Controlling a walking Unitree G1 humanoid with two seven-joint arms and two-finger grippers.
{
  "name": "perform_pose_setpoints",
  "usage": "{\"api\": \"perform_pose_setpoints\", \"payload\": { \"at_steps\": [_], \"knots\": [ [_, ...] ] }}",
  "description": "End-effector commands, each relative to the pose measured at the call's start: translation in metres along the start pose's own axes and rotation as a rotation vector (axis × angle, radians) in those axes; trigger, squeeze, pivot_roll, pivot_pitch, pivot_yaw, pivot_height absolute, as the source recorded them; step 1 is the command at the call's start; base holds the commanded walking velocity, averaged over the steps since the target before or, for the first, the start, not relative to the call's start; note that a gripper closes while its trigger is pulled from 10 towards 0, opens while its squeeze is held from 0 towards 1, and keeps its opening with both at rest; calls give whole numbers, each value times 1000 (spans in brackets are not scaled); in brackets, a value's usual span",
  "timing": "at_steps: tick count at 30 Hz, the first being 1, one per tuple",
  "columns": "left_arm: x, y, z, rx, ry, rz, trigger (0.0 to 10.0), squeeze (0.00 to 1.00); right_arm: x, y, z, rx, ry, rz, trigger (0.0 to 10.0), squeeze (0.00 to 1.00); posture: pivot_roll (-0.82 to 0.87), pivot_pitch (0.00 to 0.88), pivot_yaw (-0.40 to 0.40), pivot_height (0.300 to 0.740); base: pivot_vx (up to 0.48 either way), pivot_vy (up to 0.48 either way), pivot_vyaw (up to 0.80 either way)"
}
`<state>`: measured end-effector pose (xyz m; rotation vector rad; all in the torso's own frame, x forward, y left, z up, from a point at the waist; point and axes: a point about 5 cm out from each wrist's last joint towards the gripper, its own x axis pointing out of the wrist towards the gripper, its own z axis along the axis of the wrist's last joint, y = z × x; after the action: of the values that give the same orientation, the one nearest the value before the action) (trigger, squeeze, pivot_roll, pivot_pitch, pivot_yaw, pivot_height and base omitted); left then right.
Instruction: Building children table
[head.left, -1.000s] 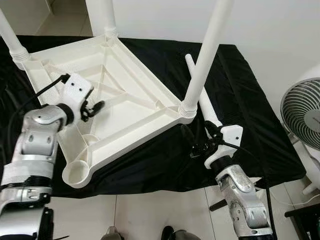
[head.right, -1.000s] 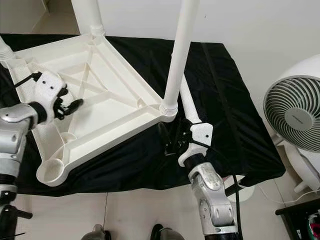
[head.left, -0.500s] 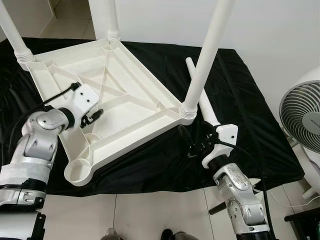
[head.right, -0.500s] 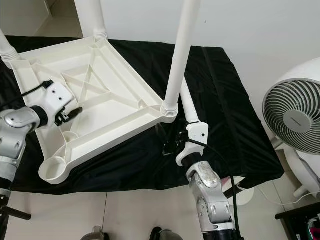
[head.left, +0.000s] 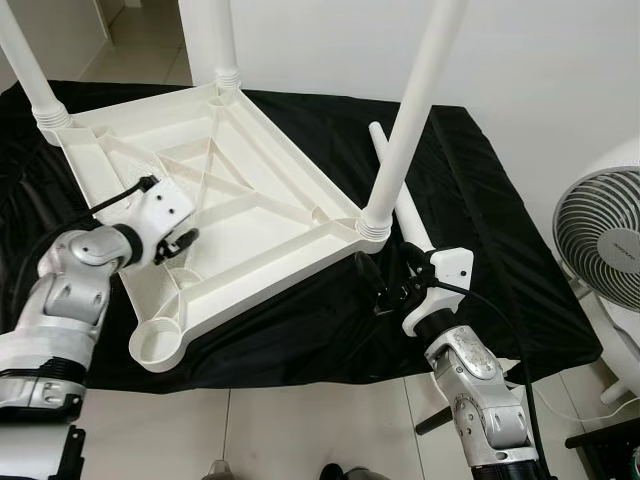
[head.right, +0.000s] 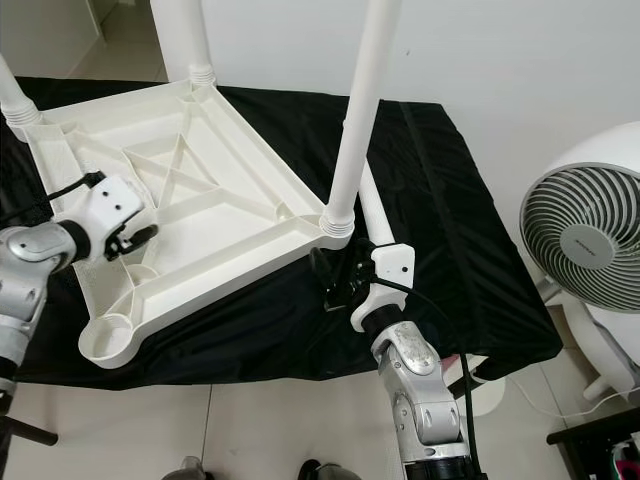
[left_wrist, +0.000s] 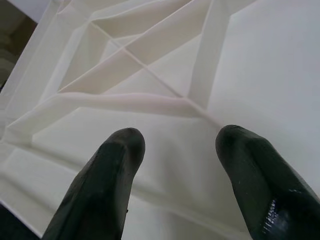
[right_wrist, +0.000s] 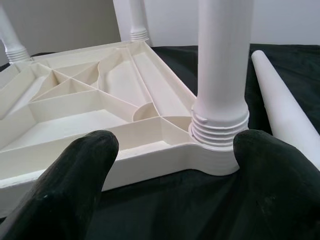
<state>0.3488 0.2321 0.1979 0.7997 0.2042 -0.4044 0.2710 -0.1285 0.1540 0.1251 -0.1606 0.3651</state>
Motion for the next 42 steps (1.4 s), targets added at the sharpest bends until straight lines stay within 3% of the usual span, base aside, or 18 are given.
{"api": "perform_pose_setpoints", "payload": {
  "at_steps": [1, 10, 16, 30, 34, 42],
  "knots": [
    [1, -1, -9, 31, 31, 119, 10000, 0, 3, -1, -2, -12, 13, 3, 10000, 0, 142, 44, -68, 740, 0, 0, 0],
    [4, -15, -10, 74, 39, 59, 10000, 0, 10, -2, 0, -26, 26, 2, 10000, 0, 145, 50, -68, 740, 0, 0, 0],
    [10, -40, 0, 167, -1, -66, 10000, 0, 21, -1, -9, -53, 132, -49, 10000, 0, 148, 64, -61, 740, 0, 0, 0],
    [12, -49, 9, 195, -37, -119, 10000, 0, 30, 2, -21, -10, 177, -123, 10000, 0, 150, 87, -50, 740, 0, 0, 0],
    [13, -52, 14, 197, -59, -134, 10000, 0, 38, -17, -10, -128, 85, -317, 10000, 0, 148, 89, -48, 740, 0, 0, 0],
    [14, -55, 18, 201, -73, -153, 10000, 0, 51, -39, 0, -167, 52, -409, 10000, 0, 146, 95, -46, 740, 0, 0, 0]
  ]
}}
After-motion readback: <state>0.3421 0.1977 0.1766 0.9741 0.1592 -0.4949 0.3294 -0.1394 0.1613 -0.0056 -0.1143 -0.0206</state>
